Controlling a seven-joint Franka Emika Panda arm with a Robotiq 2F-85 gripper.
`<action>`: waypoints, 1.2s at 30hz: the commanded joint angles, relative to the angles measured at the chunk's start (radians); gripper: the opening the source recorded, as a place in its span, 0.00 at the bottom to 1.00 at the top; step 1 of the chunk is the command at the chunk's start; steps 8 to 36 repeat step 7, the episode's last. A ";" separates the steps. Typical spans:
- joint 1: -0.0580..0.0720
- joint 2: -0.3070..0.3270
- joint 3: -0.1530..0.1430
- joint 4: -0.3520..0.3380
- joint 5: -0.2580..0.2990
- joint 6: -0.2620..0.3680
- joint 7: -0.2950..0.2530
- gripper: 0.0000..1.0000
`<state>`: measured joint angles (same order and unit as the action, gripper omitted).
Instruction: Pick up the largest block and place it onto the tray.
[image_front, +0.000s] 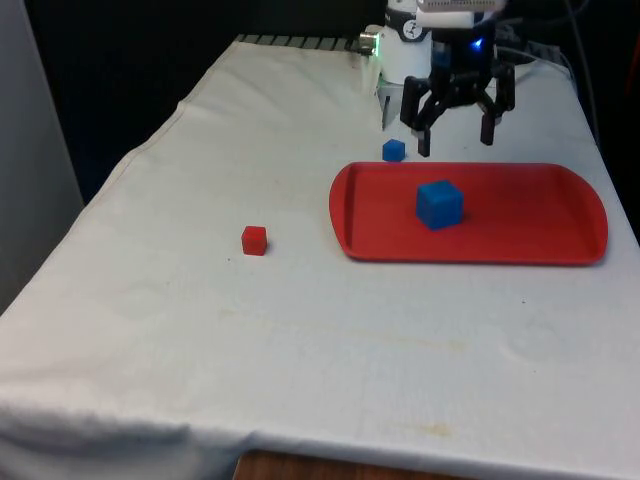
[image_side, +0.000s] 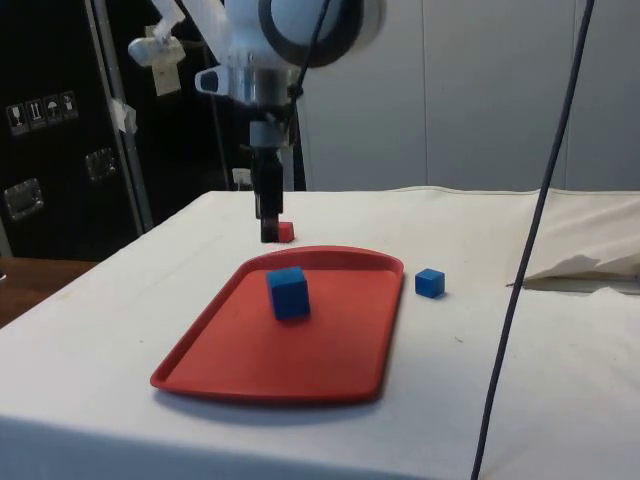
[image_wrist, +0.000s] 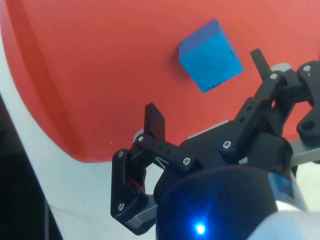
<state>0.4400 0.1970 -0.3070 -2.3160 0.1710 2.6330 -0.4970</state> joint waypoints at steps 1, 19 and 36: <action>0.004 -0.007 -0.008 -0.001 -0.019 -0.006 0.015 1.00; 0.000 -0.011 -0.001 -0.001 0.000 -0.015 0.000 1.00; 0.000 -0.011 -0.001 -0.001 0.000 -0.015 0.000 1.00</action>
